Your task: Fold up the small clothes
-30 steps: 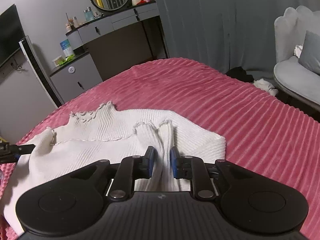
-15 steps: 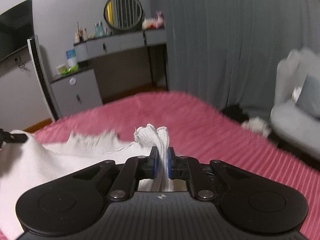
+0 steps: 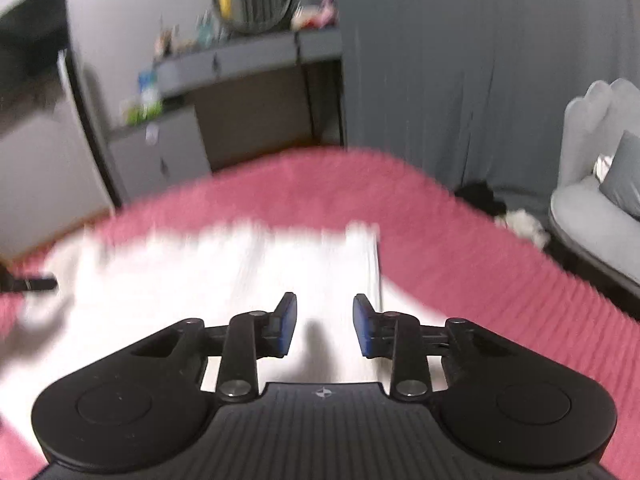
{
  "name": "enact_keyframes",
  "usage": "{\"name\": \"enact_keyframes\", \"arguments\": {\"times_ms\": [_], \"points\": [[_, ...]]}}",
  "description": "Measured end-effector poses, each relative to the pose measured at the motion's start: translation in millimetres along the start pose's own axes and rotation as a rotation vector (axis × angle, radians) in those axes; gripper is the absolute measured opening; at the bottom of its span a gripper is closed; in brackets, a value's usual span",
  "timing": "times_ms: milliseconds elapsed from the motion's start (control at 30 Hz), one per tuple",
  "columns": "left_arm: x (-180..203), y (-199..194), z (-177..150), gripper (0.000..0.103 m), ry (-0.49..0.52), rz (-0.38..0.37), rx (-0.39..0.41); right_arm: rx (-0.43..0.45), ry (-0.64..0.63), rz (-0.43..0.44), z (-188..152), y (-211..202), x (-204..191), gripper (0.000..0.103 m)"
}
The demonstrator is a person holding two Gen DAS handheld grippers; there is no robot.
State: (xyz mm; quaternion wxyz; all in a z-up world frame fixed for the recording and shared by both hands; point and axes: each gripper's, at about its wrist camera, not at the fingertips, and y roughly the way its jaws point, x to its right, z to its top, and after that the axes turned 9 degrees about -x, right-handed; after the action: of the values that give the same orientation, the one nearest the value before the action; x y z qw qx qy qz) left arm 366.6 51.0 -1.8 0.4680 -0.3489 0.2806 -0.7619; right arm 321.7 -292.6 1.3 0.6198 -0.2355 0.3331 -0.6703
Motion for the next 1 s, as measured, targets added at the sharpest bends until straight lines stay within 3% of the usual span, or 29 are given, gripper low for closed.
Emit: {"name": "enact_keyframes", "arguments": {"times_ms": [100,167,300,433,467,500,533,667,733,767,833,867,933,1000], "points": [[-0.2,-3.8,-8.7,0.049,0.043,0.030,-0.009,-0.037,0.002,-0.008,-18.9,-0.6,4.3,0.030],[-3.1,-5.1,-6.6,0.048,0.007,0.021,-0.013,-0.035,0.022,-0.006,-20.7,-1.3,7.7,0.030],[-7.9,-5.8,2.2,0.048,-0.039,0.005,0.002,-0.005,0.082,-0.014,-12.9,-3.7,10.6,0.031],[-4.5,10.4,3.6,0.045,-0.037,0.044,-0.039,-0.052,0.123,0.002,-5.3,17.2,16.2,0.034],[-3.2,11.8,4.0,0.035,-0.034,0.054,-0.027,-0.048,0.120,0.005,-6.3,19.4,14.2,0.030],[-1.2,11.7,4.7,0.011,-0.026,0.072,-0.010,-0.037,0.108,0.003,-7.8,19.2,11.1,0.022],[1.3,9.8,4.9,0.009,-0.018,0.077,0.006,-0.031,0.090,-0.007,-6.9,20.1,7.2,0.007],[1.5,-5.1,9.4,0.009,-0.003,0.121,0.126,0.066,0.019,-0.079,-3.2,10.3,-4.1,0.006],[-2.8,-5.1,11.8,0.009,-0.003,0.147,0.136,0.104,0.033,-0.149,-2.0,8.1,-1.6,0.006],[-3.7,-0.8,12.5,0.010,0.010,0.170,0.113,0.096,0.023,-0.177,-1.7,12.3,-1.1,0.007],[-2.1,6.4,11.2,0.012,0.029,0.208,0.067,-0.004,-0.004,-0.193,-2.6,29.8,-0.7,0.007],[-0.3,5.8,9.5,0.017,0.022,0.217,0.069,-0.025,-0.004,-0.195,-3.6,33.2,-0.9,0.008],[4.1,0.6,8.1,0.020,0.005,0.224,0.109,0.026,0.008,-0.207,-2.1,25.7,-3.8,0.010],[15.8,1.1,12.8,0.038,0.026,0.205,0.137,0.107,0.019,-0.191,3.9,14.6,-9.5,0.011]]}}
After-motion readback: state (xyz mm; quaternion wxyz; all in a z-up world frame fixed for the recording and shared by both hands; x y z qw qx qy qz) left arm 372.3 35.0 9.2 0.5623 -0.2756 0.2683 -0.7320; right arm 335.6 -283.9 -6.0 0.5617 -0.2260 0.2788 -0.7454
